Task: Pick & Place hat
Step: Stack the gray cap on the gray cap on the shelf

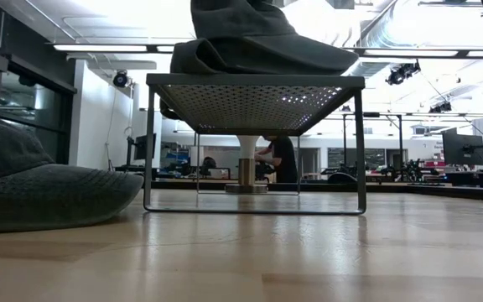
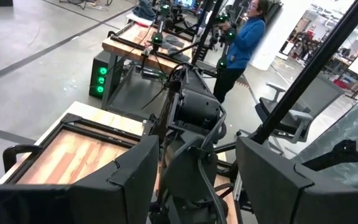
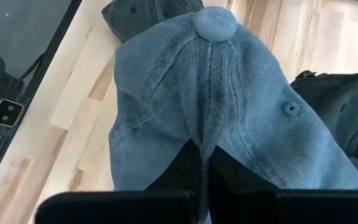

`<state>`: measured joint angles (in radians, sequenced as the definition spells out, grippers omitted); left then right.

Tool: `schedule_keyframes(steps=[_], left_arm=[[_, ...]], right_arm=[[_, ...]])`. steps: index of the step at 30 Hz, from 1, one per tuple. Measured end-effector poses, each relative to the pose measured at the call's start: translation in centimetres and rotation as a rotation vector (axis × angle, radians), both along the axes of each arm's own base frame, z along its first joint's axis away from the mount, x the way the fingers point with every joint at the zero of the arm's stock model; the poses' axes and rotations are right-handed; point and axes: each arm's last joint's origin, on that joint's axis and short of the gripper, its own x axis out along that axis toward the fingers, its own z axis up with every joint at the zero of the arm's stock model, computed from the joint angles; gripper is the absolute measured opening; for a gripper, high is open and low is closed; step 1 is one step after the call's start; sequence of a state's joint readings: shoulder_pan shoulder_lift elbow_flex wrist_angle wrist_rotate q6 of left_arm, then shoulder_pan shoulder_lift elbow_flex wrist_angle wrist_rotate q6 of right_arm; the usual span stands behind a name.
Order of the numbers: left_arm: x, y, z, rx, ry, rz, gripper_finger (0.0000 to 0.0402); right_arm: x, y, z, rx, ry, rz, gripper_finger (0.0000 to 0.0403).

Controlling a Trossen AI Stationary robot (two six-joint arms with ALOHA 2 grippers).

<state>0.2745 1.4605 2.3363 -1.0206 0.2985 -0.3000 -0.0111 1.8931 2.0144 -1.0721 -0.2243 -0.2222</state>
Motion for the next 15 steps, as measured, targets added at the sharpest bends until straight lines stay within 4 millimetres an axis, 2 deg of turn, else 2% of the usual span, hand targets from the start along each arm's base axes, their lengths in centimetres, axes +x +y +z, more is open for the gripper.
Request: schedule_keyframes(steps=[15], left_arm=[[0.0, 0.0, 0.0, 0.001, 0.001, 0.006, 0.0213]], right_arm=[[1.8, -0.6, -1.7, -0.032, -0.029, 0.068, 0.0000]])
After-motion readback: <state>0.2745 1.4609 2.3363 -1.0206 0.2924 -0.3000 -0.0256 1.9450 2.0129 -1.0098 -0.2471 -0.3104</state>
